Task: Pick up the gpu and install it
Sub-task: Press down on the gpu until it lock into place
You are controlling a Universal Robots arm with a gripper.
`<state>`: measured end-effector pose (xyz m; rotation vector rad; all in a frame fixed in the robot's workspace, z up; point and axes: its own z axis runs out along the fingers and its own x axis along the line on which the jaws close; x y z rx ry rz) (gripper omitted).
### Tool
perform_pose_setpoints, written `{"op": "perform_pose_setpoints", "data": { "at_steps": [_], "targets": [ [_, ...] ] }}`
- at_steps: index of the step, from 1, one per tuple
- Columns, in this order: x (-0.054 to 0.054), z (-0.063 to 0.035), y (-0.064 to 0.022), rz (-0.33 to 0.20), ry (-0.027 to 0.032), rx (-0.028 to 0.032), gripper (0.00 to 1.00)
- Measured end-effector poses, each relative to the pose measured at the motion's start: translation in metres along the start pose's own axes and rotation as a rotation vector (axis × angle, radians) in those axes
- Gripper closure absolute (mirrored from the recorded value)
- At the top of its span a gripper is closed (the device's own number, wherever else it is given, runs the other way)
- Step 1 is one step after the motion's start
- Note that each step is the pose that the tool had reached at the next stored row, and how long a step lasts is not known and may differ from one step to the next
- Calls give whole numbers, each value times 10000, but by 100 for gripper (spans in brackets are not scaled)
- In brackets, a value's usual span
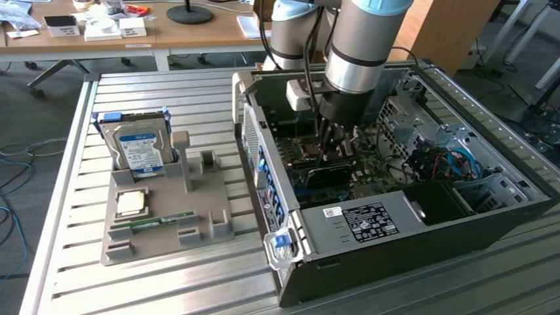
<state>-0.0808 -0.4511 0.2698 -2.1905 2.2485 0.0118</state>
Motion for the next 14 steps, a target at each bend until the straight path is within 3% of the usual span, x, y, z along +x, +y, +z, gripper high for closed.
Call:
{"op": "perform_pose_setpoints", "data": {
  "at_steps": [14],
  "targets": [
    [6,14,0,0,-1,-1,89]
  ]
}}
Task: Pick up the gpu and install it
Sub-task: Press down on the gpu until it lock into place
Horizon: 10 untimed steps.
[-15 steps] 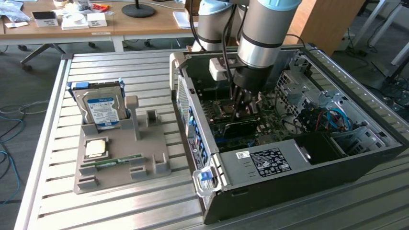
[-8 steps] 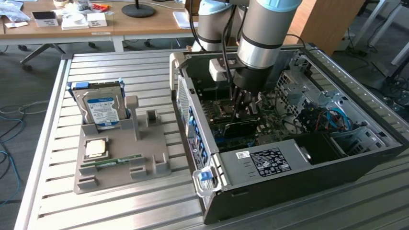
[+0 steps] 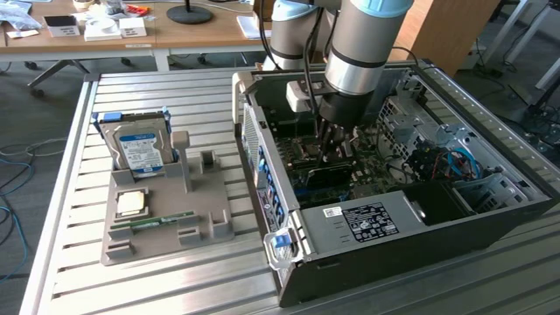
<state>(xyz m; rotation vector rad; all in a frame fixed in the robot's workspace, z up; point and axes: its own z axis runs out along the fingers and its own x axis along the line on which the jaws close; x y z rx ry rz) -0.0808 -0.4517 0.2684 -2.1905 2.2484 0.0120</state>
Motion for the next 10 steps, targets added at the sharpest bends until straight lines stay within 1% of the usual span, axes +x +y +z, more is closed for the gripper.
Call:
{"op": "perform_pose_setpoints", "data": {
  "at_steps": [10],
  "targets": [
    [0,22,0,0,0,0,89]
  ]
}}
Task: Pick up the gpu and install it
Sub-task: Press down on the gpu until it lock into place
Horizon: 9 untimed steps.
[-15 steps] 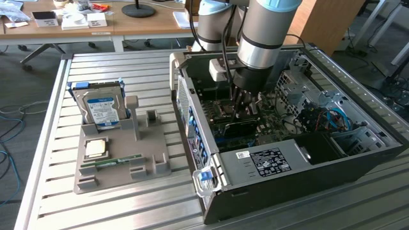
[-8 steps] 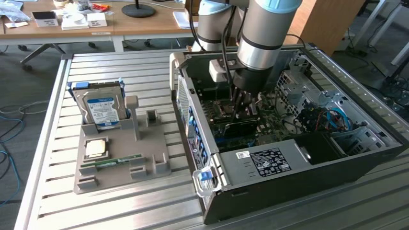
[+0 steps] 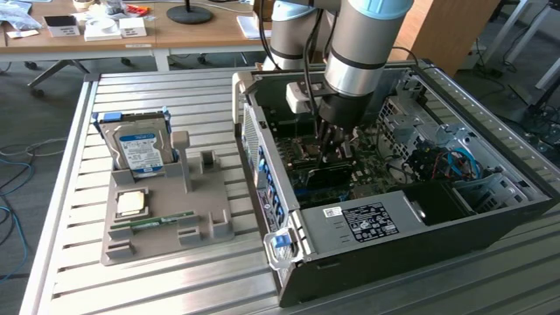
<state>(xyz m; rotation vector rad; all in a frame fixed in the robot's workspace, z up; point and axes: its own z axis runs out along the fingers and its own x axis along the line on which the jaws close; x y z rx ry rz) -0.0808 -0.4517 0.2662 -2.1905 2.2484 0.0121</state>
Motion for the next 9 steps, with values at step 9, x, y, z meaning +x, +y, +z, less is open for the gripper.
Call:
{"op": "perform_pose_setpoints", "data": {
  "at_steps": [9],
  "targets": [
    [0,10,0,0,-1,1,89]
  ]
}}
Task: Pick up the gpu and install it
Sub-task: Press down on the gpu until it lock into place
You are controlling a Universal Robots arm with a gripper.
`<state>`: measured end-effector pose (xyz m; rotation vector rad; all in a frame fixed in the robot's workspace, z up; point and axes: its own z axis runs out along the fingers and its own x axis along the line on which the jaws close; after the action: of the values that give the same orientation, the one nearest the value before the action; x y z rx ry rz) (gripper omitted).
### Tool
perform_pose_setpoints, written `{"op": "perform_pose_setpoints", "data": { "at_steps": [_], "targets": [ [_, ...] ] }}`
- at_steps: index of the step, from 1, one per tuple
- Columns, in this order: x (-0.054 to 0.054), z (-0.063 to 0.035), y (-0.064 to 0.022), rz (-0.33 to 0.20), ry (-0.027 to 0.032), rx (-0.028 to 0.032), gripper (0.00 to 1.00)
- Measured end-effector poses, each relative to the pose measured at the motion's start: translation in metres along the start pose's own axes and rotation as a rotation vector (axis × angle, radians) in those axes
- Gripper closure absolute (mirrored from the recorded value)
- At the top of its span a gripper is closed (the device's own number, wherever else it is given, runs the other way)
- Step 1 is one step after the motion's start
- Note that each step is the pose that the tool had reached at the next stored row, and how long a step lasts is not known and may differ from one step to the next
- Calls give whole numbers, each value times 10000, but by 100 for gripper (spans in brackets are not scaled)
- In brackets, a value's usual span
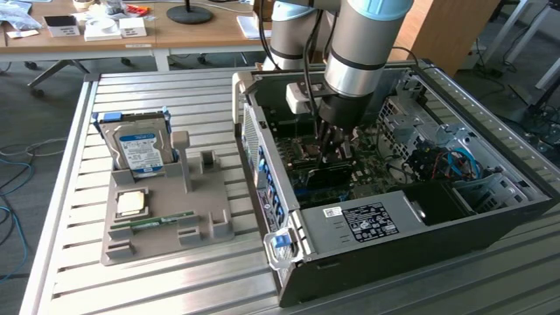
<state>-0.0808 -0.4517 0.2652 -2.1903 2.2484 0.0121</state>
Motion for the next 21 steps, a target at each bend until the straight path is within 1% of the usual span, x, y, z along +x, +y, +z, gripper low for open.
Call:
{"op": "perform_pose_setpoints", "data": {
  "at_steps": [21],
  "targets": [
    [1,20,3,-1,2,-1,89]
  ]
}}
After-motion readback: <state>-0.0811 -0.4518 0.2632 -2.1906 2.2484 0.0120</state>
